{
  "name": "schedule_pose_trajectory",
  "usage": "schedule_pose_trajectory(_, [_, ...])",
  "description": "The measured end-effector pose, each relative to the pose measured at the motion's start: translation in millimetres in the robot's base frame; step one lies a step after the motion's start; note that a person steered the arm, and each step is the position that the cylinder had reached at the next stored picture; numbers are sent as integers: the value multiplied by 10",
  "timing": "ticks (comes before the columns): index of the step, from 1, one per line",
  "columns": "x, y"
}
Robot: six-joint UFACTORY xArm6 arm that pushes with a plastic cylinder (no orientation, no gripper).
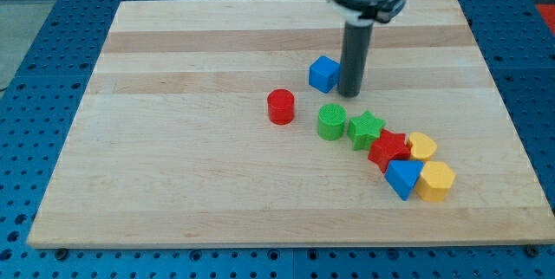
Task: Nudge the yellow hexagon a bit up
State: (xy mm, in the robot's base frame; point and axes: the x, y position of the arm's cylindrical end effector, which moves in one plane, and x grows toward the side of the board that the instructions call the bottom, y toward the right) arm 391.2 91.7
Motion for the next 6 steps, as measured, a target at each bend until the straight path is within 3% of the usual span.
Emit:
schedule_pose_trajectory(1, [-773, -110])
schedule_pose_trajectory(2, [-96, 54])
schedule_pose_trajectory(3, [294, -165])
schedule_pose_trajectory(4, [-458, -14])
schedule_pose_trajectory(5, [-485, -79])
schedule_pose_trajectory(6, [-146, 147])
